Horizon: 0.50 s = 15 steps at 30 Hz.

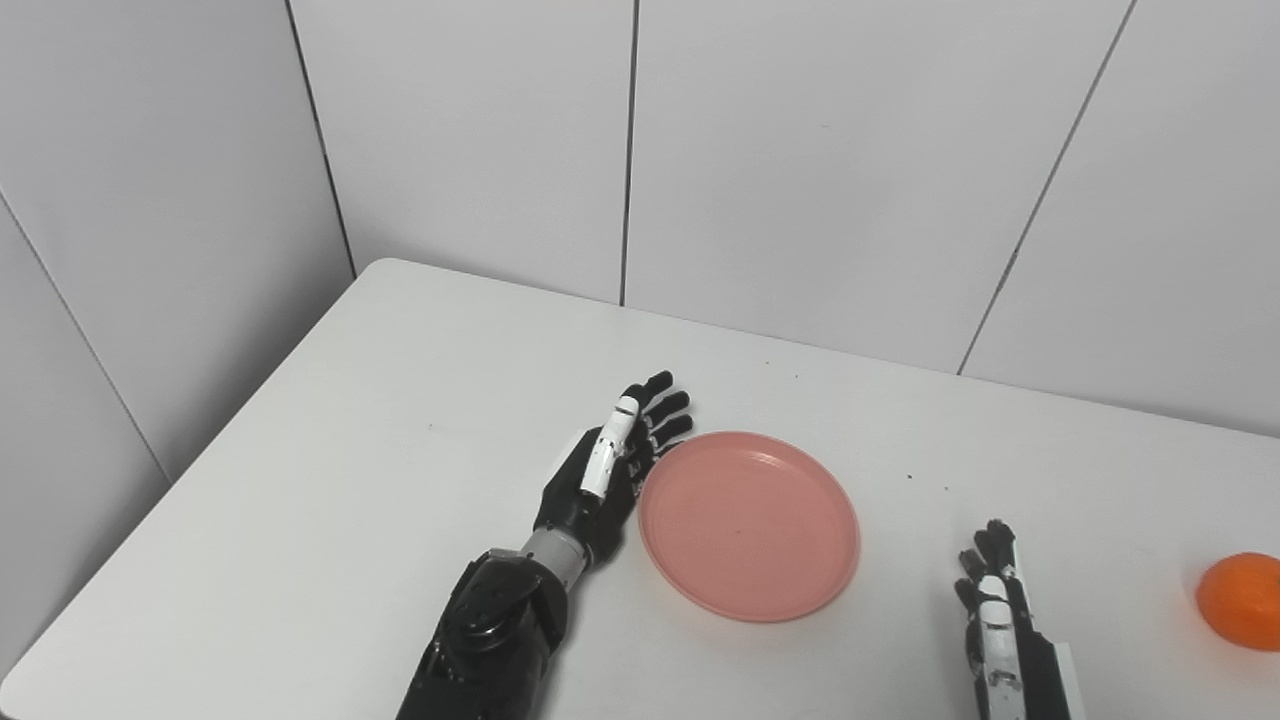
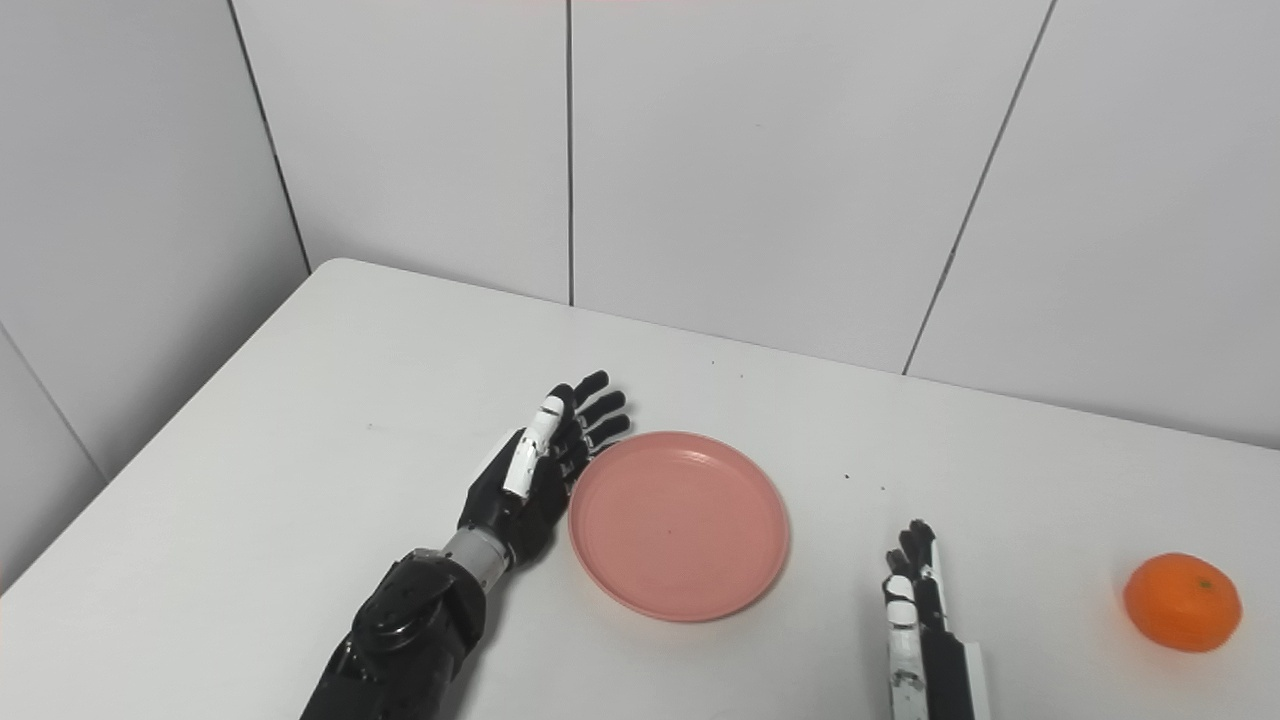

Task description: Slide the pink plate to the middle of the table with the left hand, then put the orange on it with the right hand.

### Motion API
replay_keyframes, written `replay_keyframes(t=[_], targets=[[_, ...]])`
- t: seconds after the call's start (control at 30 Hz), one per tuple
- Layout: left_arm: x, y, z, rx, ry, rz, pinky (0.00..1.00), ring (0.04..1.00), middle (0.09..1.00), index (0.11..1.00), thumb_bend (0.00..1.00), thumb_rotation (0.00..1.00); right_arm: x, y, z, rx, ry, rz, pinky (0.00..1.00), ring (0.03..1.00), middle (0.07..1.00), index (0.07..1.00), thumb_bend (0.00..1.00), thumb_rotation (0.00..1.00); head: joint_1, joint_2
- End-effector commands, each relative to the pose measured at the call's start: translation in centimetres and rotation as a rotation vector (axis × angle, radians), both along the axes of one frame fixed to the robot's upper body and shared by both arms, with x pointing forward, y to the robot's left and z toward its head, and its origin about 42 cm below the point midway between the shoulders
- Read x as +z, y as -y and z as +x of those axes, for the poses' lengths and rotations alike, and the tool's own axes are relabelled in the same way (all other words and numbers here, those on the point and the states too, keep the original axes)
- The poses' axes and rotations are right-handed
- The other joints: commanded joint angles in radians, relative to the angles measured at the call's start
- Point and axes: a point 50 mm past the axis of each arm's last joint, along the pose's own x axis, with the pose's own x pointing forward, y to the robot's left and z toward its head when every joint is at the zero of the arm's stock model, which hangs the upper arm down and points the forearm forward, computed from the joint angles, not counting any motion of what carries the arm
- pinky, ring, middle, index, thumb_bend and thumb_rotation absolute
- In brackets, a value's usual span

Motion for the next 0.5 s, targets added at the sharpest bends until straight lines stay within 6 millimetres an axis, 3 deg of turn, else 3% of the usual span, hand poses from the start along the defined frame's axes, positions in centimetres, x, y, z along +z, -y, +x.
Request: replay_keyframes(t=[0.0,0.47], targets=[[-0.5,1.1,-0.7,-0.032,-0.028,0.005,0.89,0.91,0.922,0.92,0.39,1.0,1.6,-0.6,0.4,-0.006,0.049,0.0,0.98,0.97,0.988,0.993,0.2,1.0,0.001,0.001],[-0.1,2.1,-2.1,-0.063,-0.006,-0.018,0.9,0.916,0.928,0.921,0.4,1.0,2.0,-2.0,0.7,-0.017,0.028,-0.007,0.97,0.964,0.979,0.985,0.21,1.0,-0.125,0.049]])
